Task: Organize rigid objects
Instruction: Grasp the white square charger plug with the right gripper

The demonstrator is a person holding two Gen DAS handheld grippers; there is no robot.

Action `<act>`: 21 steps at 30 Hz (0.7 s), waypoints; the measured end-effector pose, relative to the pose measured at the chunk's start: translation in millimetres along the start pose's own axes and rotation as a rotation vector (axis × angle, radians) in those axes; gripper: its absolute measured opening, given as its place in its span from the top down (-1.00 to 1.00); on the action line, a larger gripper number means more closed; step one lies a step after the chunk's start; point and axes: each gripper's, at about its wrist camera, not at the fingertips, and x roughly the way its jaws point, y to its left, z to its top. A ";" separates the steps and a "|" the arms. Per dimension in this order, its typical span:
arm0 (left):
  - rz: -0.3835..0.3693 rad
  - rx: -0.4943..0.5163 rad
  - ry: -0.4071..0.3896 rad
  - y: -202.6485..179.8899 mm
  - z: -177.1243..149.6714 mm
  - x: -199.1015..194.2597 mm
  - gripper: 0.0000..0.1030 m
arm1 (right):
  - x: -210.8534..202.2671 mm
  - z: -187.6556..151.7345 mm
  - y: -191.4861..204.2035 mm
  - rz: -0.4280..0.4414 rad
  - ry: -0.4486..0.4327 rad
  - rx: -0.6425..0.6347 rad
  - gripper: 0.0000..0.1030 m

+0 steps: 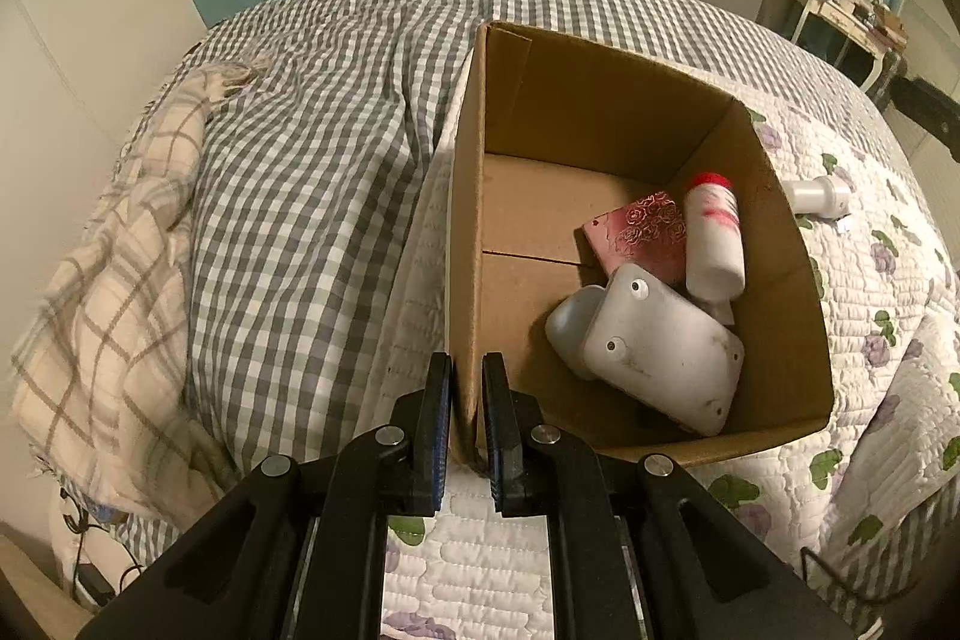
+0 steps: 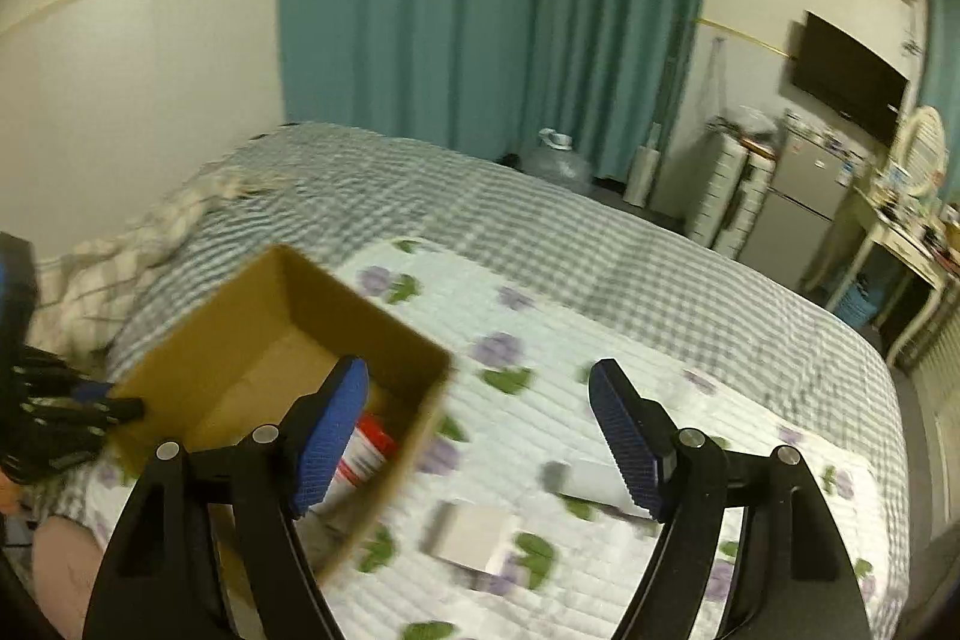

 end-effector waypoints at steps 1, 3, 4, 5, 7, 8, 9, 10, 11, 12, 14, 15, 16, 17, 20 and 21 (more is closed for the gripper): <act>0.007 0.000 0.001 -1.1 0.2 0.1 0.81 | 0.7 -3.8 -10.9 -0.013 0.007 0.026 -0.48; 0.018 0.001 0.003 -2.9 0.5 0.2 0.81 | 2.3 -11.3 -29.6 -0.021 0.027 0.076 -0.48; 0.023 0.000 0.004 -3.3 0.7 0.5 0.81 | 3.9 -15.6 -37.9 -0.026 0.038 0.095 -0.48; 0.028 -0.002 0.004 -3.8 0.9 0.5 0.81 | 4.9 -19.2 -43.3 -0.037 0.046 0.104 -0.48; 0.036 -0.004 0.006 -4.8 1.0 0.5 0.81 | 7.0 -27.3 -52.0 -0.052 0.061 0.107 -0.48; 0.042 -0.001 0.006 -5.5 0.9 0.7 0.81 | 8.7 -32.5 -55.8 -0.054 0.072 0.111 -0.48; 0.046 -0.003 0.008 -5.7 0.9 1.1 0.81 | 10.9 -38.2 -58.8 -0.050 0.086 0.115 -0.48; 0.048 -0.006 0.009 -5.5 0.9 1.2 0.81 | 15.4 -44.7 -60.2 -0.046 0.107 0.116 -0.48; 0.051 -0.010 0.011 -5.3 1.1 1.9 0.81 | 20.1 -50.0 -62.1 -0.043 0.125 0.112 -0.48; 0.054 -0.011 0.011 -5.5 1.2 2.0 0.81 | 25.2 -55.6 -60.6 -0.041 0.144 0.104 -0.48; 0.059 -0.009 0.012 -6.2 1.5 2.1 0.80 | 35.6 -68.8 -54.2 -0.029 0.189 0.078 -0.48; 0.061 -0.010 0.013 -6.4 1.4 2.2 0.80 | 43.6 -76.3 -48.3 -0.019 0.218 0.051 -0.48; 0.063 -0.011 0.014 -6.6 1.6 2.1 0.80 | 49.9 -82.1 -42.6 -0.011 0.239 0.028 -0.48; 0.065 -0.010 0.014 -7.1 1.7 1.8 0.80 | 53.9 -87.0 -38.4 -0.005 0.253 0.010 -0.48; 0.072 -0.006 0.016 -8.9 1.9 1.5 0.80 | 71.6 -99.3 -20.6 0.018 0.303 -0.059 -0.48; 0.074 -0.005 0.016 -9.3 2.1 1.7 0.80 | 75.6 -101.5 -15.8 0.029 0.315 -0.073 -0.48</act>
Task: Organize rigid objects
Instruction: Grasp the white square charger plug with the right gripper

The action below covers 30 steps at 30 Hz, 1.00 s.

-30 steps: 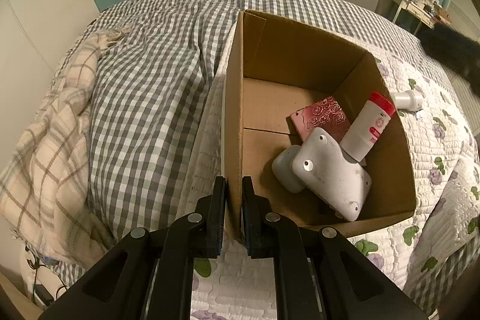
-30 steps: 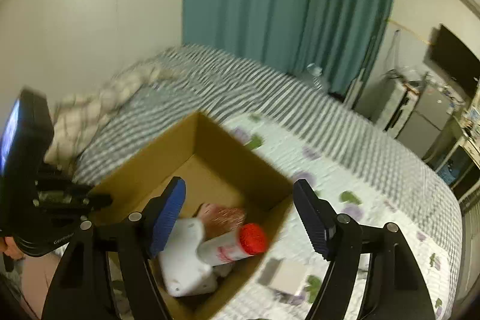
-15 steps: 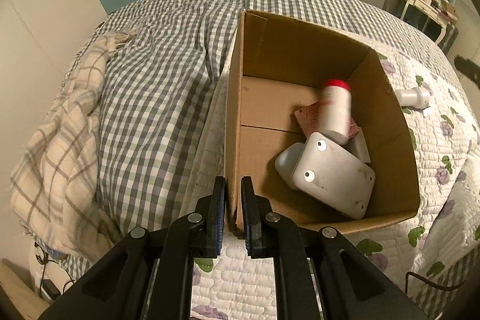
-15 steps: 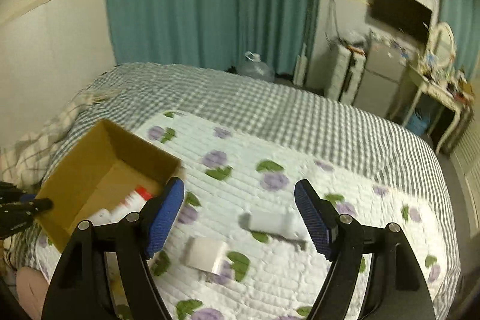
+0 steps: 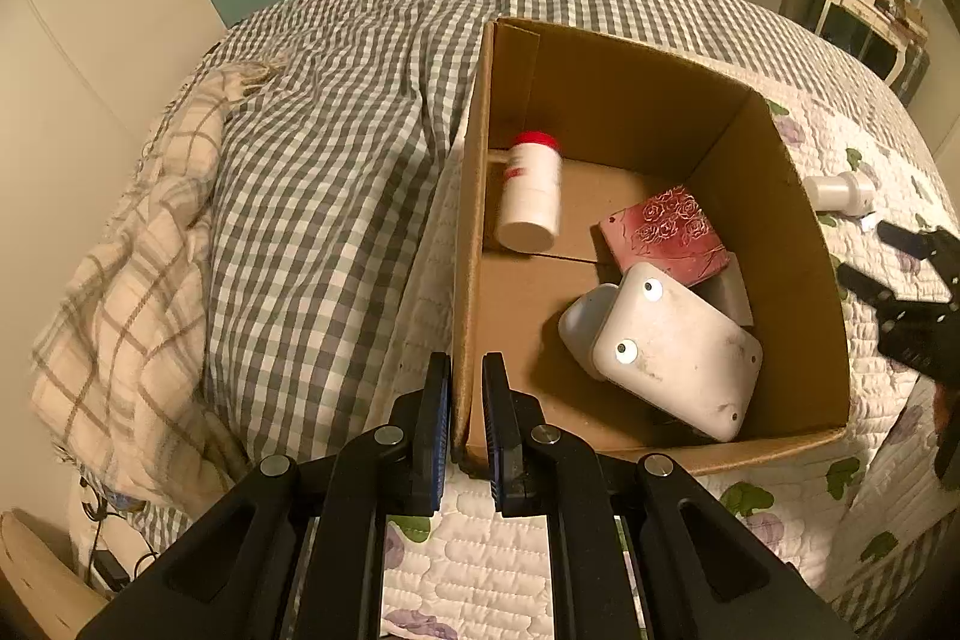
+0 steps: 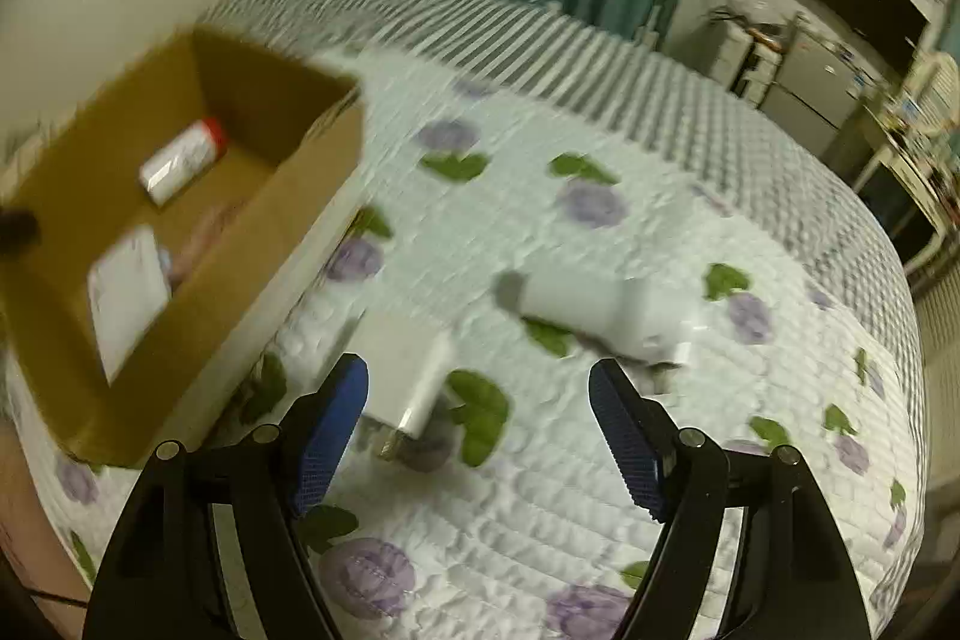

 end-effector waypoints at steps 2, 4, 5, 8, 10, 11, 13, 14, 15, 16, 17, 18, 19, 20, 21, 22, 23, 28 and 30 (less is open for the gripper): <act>0.000 0.002 0.001 -0.3 0.0 0.0 0.80 | 9.4 0.1 11.0 0.013 0.020 -0.024 -0.48; -0.006 0.001 0.002 0.3 0.2 0.3 0.80 | 18.0 0.2 18.6 0.012 0.036 -0.044 -0.48; -0.009 0.001 0.002 0.6 0.1 0.4 0.80 | 21.9 0.3 22.0 0.012 0.045 -0.052 -0.48; -0.013 0.005 0.000 1.1 -0.2 0.7 0.80 | 33.1 -0.2 28.5 0.017 0.066 -0.065 -0.48; -0.015 0.007 -0.001 1.6 -0.1 1.1 0.80 | 38.7 0.6 30.6 0.009 0.071 -0.068 -0.48; -0.016 0.009 -0.002 1.7 -0.2 1.2 0.80 | 40.4 1.7 30.8 0.011 0.075 -0.063 -0.48; -0.018 0.011 -0.004 2.0 -0.7 1.2 0.80 | 43.2 1.7 31.1 0.011 0.082 -0.052 -0.48; -0.020 0.012 -0.004 2.4 -0.9 1.3 0.80 | 44.5 2.8 31.4 0.012 0.085 -0.050 -0.48; -0.022 0.011 -0.004 3.1 -1.1 1.3 0.80 | 46.1 3.1 31.1 0.012 0.089 -0.048 -0.48; -0.024 0.011 -0.004 3.5 -1.0 1.3 0.80 | 48.4 3.8 29.8 0.015 0.094 -0.043 -0.48; -0.025 0.011 -0.004 4.0 -1.0 1.4 0.80 | 50.4 4.1 29.6 0.017 0.099 -0.040 -0.48; -0.027 0.010 -0.004 4.3 -1.0 1.5 0.80 | 52.6 4.2 29.4 0.021 0.109 -0.034 -0.48; -0.027 0.010 -0.004 4.0 -0.9 1.6 0.80 | 55.3 3.8 29.0 0.026 0.122 -0.027 -0.46; -0.026 0.011 -0.004 3.9 -0.9 1.6 0.80 | 57.9 3.5 28.1 0.029 0.134 -0.024 -0.43; -0.026 0.012 -0.004 4.3 -0.8 1.6 0.80 | 60.3 2.4 28.3 0.030 0.143 -0.020 -0.42; -0.027 0.011 -0.004 4.4 -0.8 1.6 0.80 | 61.1 1.9 28.8 0.031 0.147 -0.020 -0.41; -0.028 0.009 -0.004 4.7 -0.8 1.8 0.80 | 60.0 1.8 29.4 0.040 0.145 -0.019 -0.30; -0.026 0.009 -0.005 3.8 -0.6 1.7 0.80 | 52.0 2.4 27.6 0.057 0.146 -0.002 -0.17; -0.026 0.009 -0.006 4.3 -0.1 1.9 0.80 | 46.3 0.8 23.8 0.062 0.145 0.009 -0.16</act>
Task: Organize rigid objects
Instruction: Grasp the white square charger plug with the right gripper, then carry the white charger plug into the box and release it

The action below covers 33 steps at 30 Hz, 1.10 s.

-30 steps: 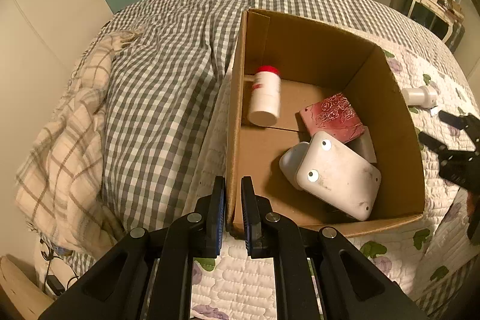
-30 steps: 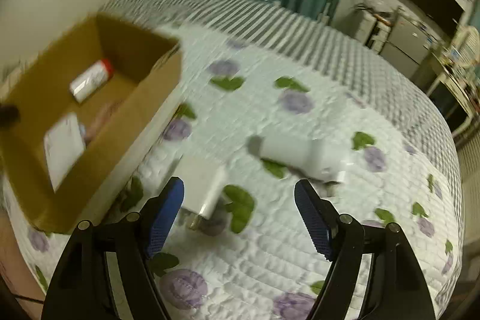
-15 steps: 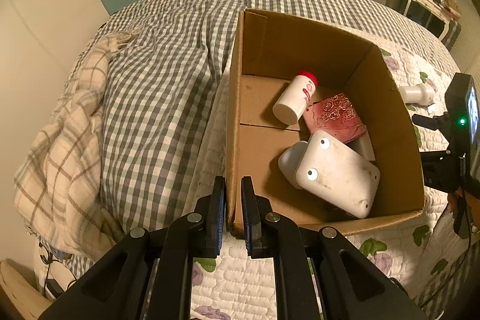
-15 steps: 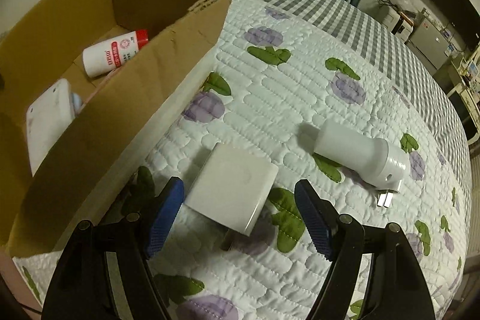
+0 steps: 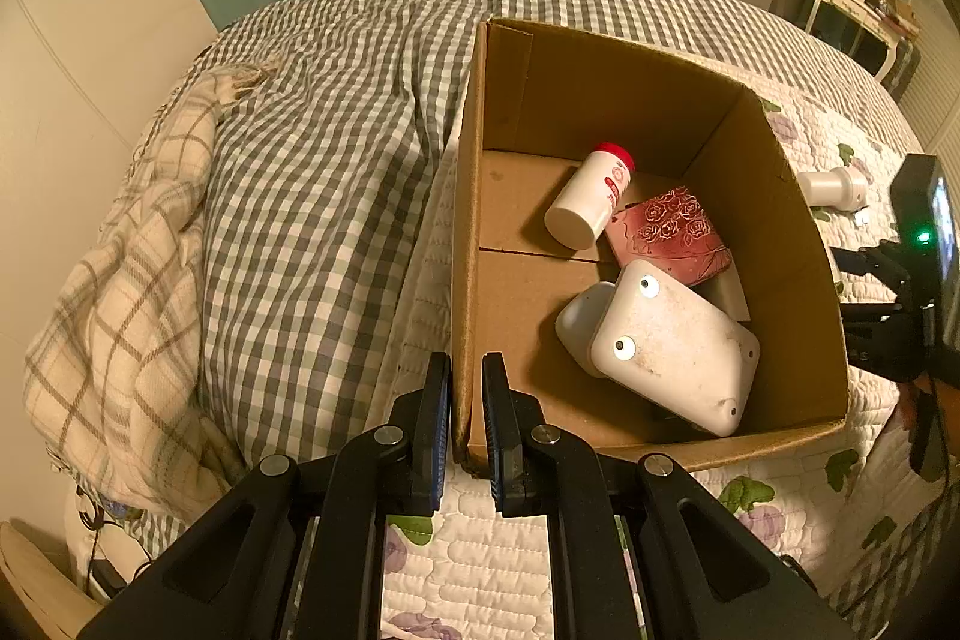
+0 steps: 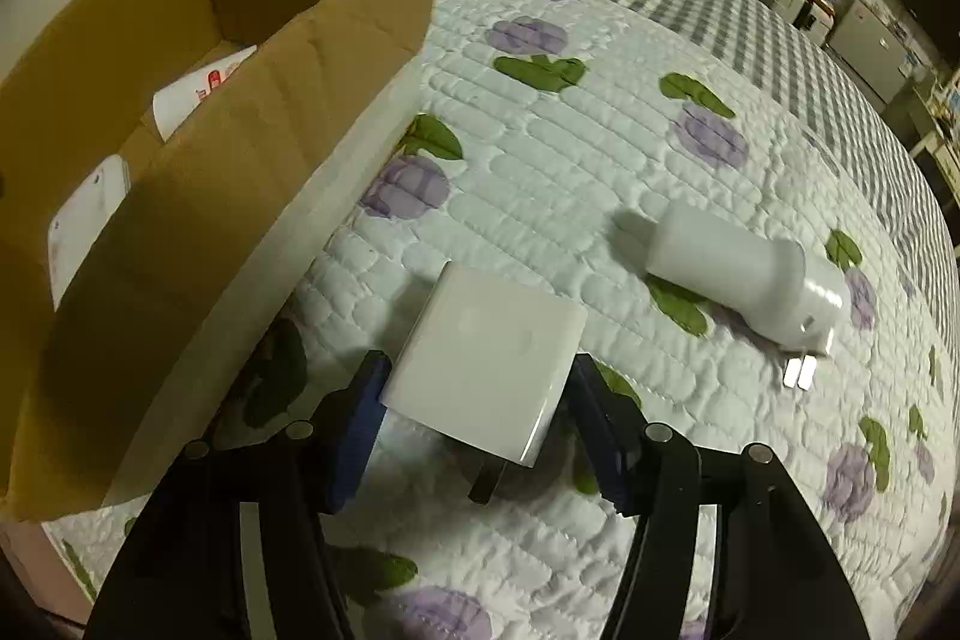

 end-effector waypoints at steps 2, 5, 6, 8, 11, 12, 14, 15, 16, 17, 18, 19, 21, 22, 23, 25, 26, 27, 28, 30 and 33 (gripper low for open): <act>-0.003 -0.004 0.000 -0.4 0.1 0.0 0.80 | -7.3 -0.9 -5.1 0.000 -0.015 0.008 -0.15; -0.002 -0.004 -0.001 -0.8 0.4 -0.4 0.80 | -23.5 0.6 -14.1 -0.003 -0.052 0.034 -0.13; -0.002 -0.004 -0.001 -0.6 0.6 -0.6 0.80 | -31.7 1.9 -16.9 -0.010 -0.072 0.042 -0.12; -0.004 -0.005 -0.001 -0.4 0.5 -0.5 0.80 | -50.5 7.2 -19.6 -0.024 -0.124 0.052 -0.09; -0.003 -0.003 -0.001 -0.7 0.4 -0.4 0.80 | -81.3 17.9 -17.7 -0.025 -0.213 0.054 -0.05; -0.003 -0.005 -0.001 -0.4 0.4 -0.5 0.80 | -93.1 22.1 -14.5 -0.027 -0.249 0.047 -0.04; 0.000 0.000 -0.001 -0.9 0.8 -0.6 0.80 | -112.7 30.5 -6.3 -0.026 -0.310 0.029 0.07; 0.001 0.003 -0.002 -0.8 1.4 -1.0 0.80 | -122.0 33.0 -0.9 -0.017 -0.335 0.019 0.18; 0.001 0.003 -0.002 -0.7 1.8 -1.5 0.80 | -130.4 35.5 5.5 -0.005 -0.351 0.009 0.37; 0.001 0.002 -0.002 -0.7 1.6 -1.5 0.80 | -136.1 36.4 12.0 0.012 -0.363 0.002 0.39; 0.000 0.000 -0.002 -0.6 1.9 -1.6 0.80 | -139.3 39.0 17.6 0.030 -0.373 -0.002 0.39; 0.000 0.002 -0.003 -1.0 1.5 -1.9 0.80 | -138.4 42.4 22.2 0.043 -0.368 -0.006 0.40; -0.002 0.001 -0.002 -0.7 1.5 -1.9 0.80 | -133.6 46.7 30.6 0.062 -0.350 -0.012 0.41; -0.004 0.000 -0.002 -0.4 2.0 -2.3 0.80 | -130.2 48.4 34.9 0.073 -0.342 -0.018 0.41; -0.007 0.001 -0.002 -0.3 2.3 -2.5 0.80 | -127.4 49.2 33.5 0.080 -0.336 -0.020 0.41; -0.010 -0.001 -0.003 0.1 2.4 -2.6 0.80 | -127.1 50.5 37.5 0.107 -0.337 -0.017 0.42; -0.010 -0.001 -0.003 0.2 2.7 -2.4 0.80 | -125.1 52.8 38.3 0.113 -0.341 -0.020 0.42; -0.009 0.000 -0.003 0.2 2.8 -2.2 0.80 | -126.5 53.7 41.5 0.117 -0.349 -0.025 0.42; -0.008 0.001 -0.003 0.7 2.4 -2.1 0.80 | -127.5 54.6 46.2 0.122 -0.354 -0.040 0.42; -0.009 0.003 -0.003 1.1 2.8 -2.1 0.80 | -127.3 54.2 54.9 0.134 -0.358 -0.058 0.42; -0.011 -0.001 -0.003 0.4 2.2 -1.8 0.80 | -115.0 53.9 71.3 0.141 -0.328 -0.102 0.42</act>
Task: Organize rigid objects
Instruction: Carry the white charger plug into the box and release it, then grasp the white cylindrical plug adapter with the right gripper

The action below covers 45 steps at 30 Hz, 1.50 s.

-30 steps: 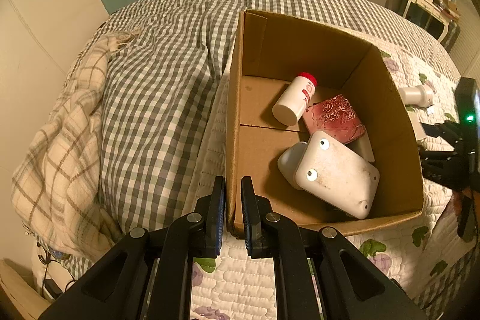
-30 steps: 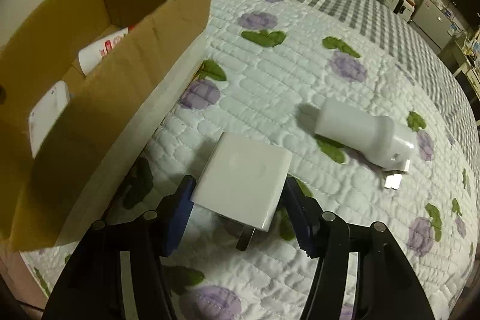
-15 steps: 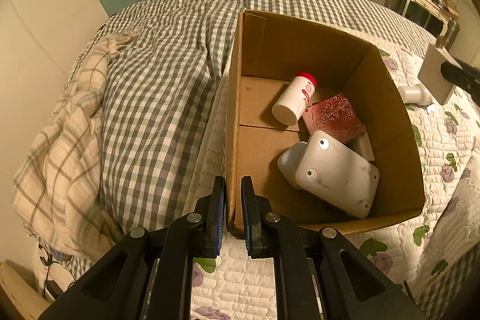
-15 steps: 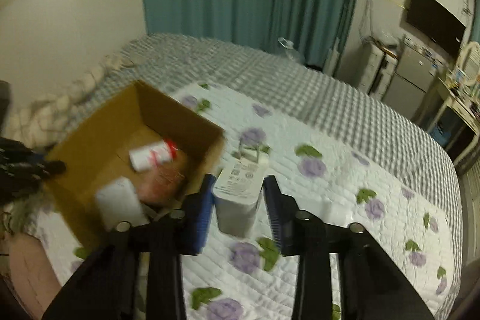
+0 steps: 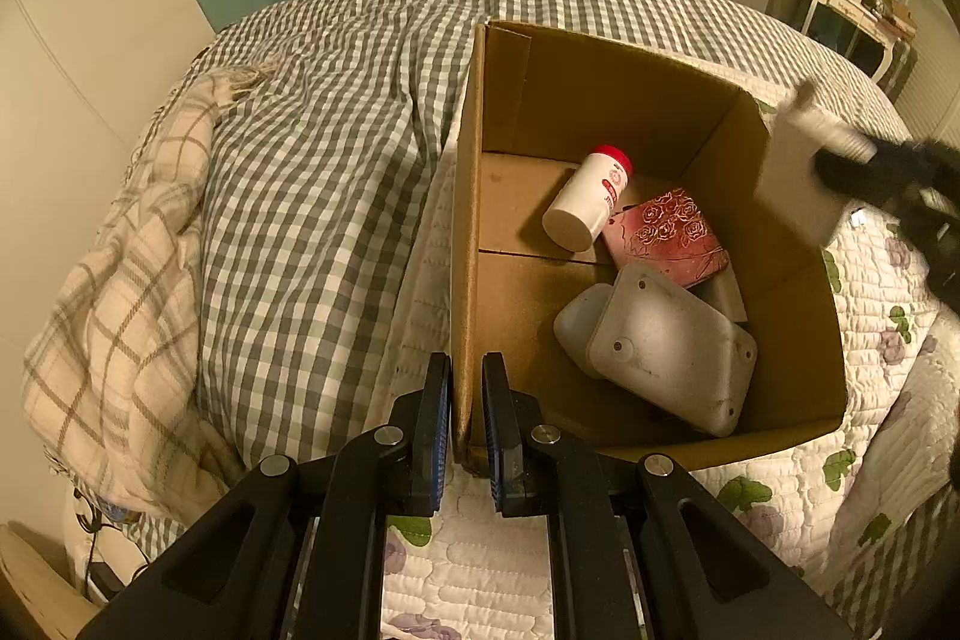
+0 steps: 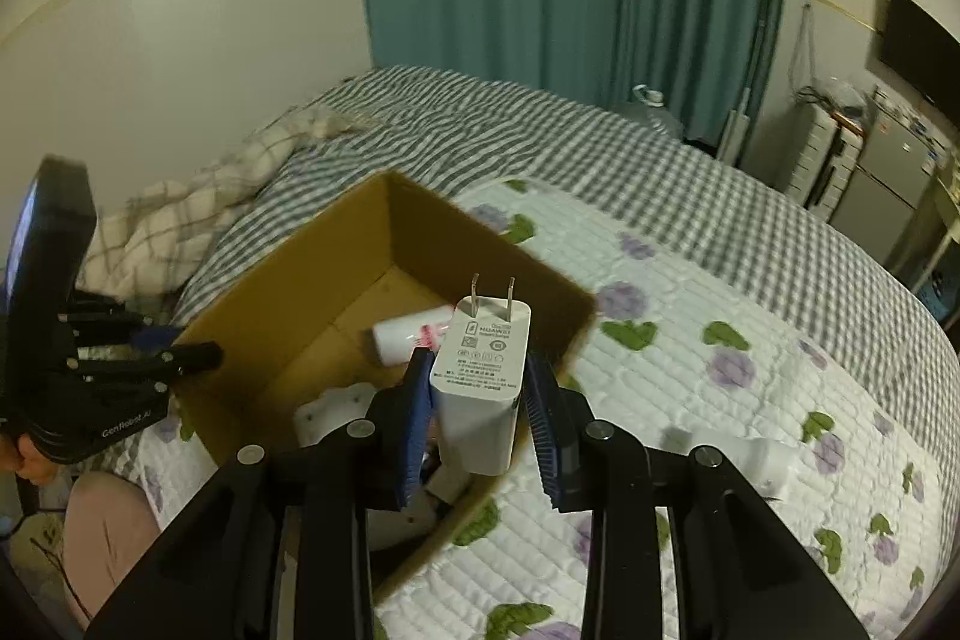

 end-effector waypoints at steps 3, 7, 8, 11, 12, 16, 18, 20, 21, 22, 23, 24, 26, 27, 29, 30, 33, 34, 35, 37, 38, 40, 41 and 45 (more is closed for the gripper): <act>0.000 -0.001 0.000 0.6 0.7 0.1 0.80 | 19.9 -7.0 14.2 0.009 0.050 -0.043 0.42; 0.001 0.001 0.000 0.1 0.0 0.1 0.80 | 36.4 -14.0 30.3 0.022 0.087 -0.092 0.42; 0.001 0.001 0.000 0.3 0.2 0.2 0.80 | 37.1 -14.9 32.9 0.021 0.086 -0.105 0.42; 0.001 0.000 0.000 -0.1 0.0 0.1 0.80 | 37.2 -16.6 41.0 0.029 0.084 -0.148 0.42; 0.002 0.001 0.000 0.1 0.0 0.2 0.80 | 37.8 -17.3 43.3 0.039 0.090 -0.156 0.42; 0.002 0.001 0.000 0.3 -1.0 0.7 0.80 | 25.6 -13.4 51.9 0.049 0.035 -0.202 -0.29; 0.003 0.001 0.001 0.1 -1.2 0.7 0.80 | 11.3 -8.4 50.3 0.049 -0.022 -0.205 -0.41; -0.003 0.005 0.000 -0.5 -1.3 -0.2 0.80 | 1.3 -3.6 43.5 0.039 -0.052 -0.196 -0.41; 0.002 0.007 -0.001 -0.6 -1.3 -0.3 0.80 | -5.0 -1.7 36.7 0.022 -0.075 -0.184 -0.42; 0.003 0.008 0.000 -0.5 -1.4 0.2 0.80 | -10.4 0.0 29.7 0.009 -0.091 -0.172 -0.49; 0.003 0.007 -0.001 -0.2 -1.4 0.2 0.80 | -15.3 1.5 23.2 -0.004 -0.103 -0.160 -0.56; 0.002 0.007 -0.002 -0.3 -1.3 -0.2 0.80 | -22.3 2.6 11.5 -0.025 -0.121 -0.136 -0.58; 0.000 0.005 -0.001 -0.3 -1.1 0.7 0.80 | -36.8 3.9 -14.8 -0.063 -0.152 -0.078 -0.63; 0.001 0.004 -0.001 -0.5 -1.0 0.7 0.80 | -43.7 3.7 -29.8 -0.084 -0.166 -0.043 -0.65; 0.003 0.009 -0.002 -0.3 -0.9 0.7 0.80 | -57.8 1.8 -64.4 -0.151 -0.198 0.030 -0.70; 0.006 0.012 -0.002 0.2 -0.6 1.5 0.80 | -64.0 -1.6 -80.7 -0.194 -0.213 0.060 -0.70; 0.006 0.012 -0.002 0.1 -1.4 1.2 0.80 | -72.2 -18.2 -130.1 -0.302 -0.223 0.160 -0.72; 0.008 0.013 -0.003 0.3 -1.4 1.2 0.80 | -71.3 -24.3 -142.6 -0.321 -0.220 0.186 -0.72; 0.010 0.013 -0.003 0.2 -1.6 1.1 0.80 | -67.3 -34.8 -156.6 -0.343 -0.209 0.211 -0.72; 0.013 0.016 -0.003 0.8 -2.0 1.7 0.80 | -52.0 -53.3 -174.1 -0.377 -0.157 0.218 -0.72; 0.012 0.013 -0.003 0.7 -2.1 1.5 0.80 | -44.5 -58.0 -178.0 -0.383 -0.131 0.209 -0.72; 0.016 0.013 -0.002 0.7 -2.4 1.6 0.80 | -20.3 -71.5 -184.4 -0.403 -0.045 0.157 -0.72; 0.019 0.013 -0.002 0.8 -2.5 1.7 0.80 | -14.0 -78.2 -185.7 -0.411 -0.021 0.136 -0.72; 0.027 0.016 -0.001 0.1 -2.7 1.6 0.80 | 14.2 -91.9 -180.0 -0.381 0.082 0.050 -0.72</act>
